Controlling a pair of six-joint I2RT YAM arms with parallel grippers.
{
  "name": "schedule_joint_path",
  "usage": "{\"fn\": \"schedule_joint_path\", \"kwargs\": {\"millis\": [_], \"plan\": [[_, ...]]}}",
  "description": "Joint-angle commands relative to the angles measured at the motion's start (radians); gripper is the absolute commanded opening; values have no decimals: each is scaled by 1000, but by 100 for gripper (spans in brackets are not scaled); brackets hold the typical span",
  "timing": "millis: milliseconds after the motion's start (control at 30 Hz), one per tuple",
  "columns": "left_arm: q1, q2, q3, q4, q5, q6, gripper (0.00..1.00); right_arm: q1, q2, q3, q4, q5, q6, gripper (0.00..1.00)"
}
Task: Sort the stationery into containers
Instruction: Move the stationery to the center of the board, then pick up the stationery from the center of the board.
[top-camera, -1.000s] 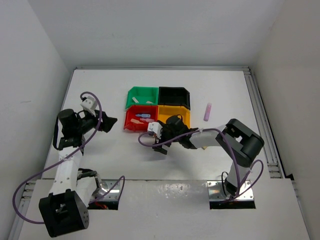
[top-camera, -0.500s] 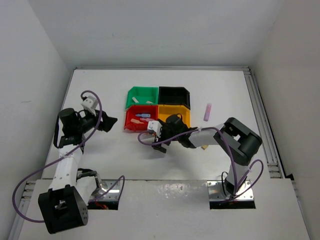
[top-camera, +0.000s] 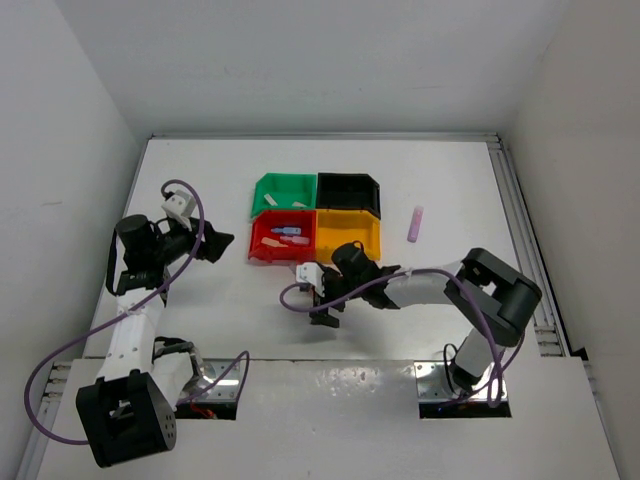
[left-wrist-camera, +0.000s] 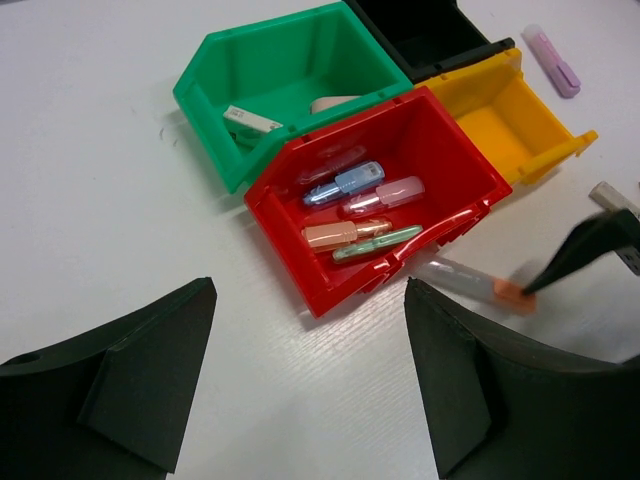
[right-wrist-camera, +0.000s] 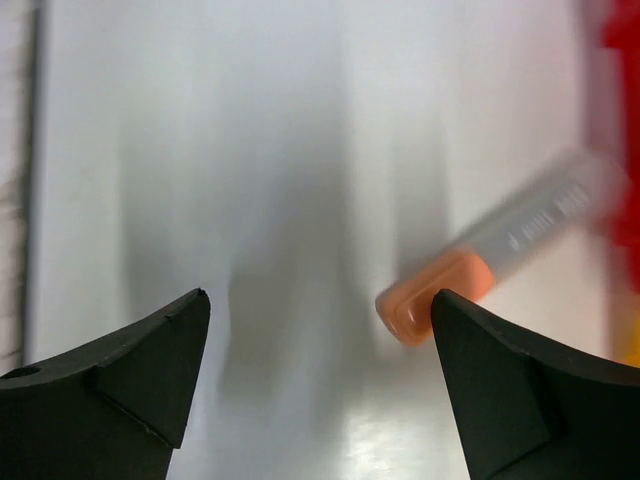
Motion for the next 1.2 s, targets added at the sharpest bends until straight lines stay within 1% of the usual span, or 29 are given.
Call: {"fn": "schedule_joint_path", "kwargs": {"millis": [0, 133, 200, 233, 300, 333, 367, 400, 433, 467, 533, 633, 767, 900, 1167], "plan": [[12, -8, 42, 23, 23, 15, 82, 37, -71, -38, -56, -97, -14, 89], [11, -10, 42, 22, 26, 13, 82, 47, -105, -32, -50, -61, 28, 90], [11, -7, 42, 25, 24, 10, 82, 47, -105, -5, -39, -21, 84, 89], [9, -3, 42, 28, 26, 7, 82, 47, -104, 4, -32, 36, 135, 89], [11, 1, 45, 29, 24, 5, 82, 47, -91, 47, -25, 131, 210, 84], [8, 3, 45, 29, 26, 1, 82, 45, -84, 69, -42, 180, 257, 81], [9, 1, 45, 31, 24, 1, 82, 42, -67, 93, -94, 264, 353, 80], [9, 3, 45, 29, 23, 2, 82, 40, -59, 134, -123, 301, 392, 80], [9, 1, 45, 29, 21, 2, 82, 37, -53, 150, -151, 327, 470, 80], [11, 4, 45, 29, 18, 1, 82, 37, -44, 174, -197, 352, 500, 80], [11, 4, 45, 31, 17, 4, 82, 36, -45, 182, -222, 351, 553, 80], [11, 9, 42, 31, 12, 10, 82, 37, -42, 176, -209, 340, 574, 79], [9, 10, 44, 32, 10, 13, 82, 30, -5, 192, -206, 375, 598, 76], [11, 10, 45, 32, 4, 15, 82, 25, 30, 212, -209, 406, 621, 71], [9, 16, 56, 23, -6, 22, 82, 34, 90, 195, -157, 444, 638, 62]]}}
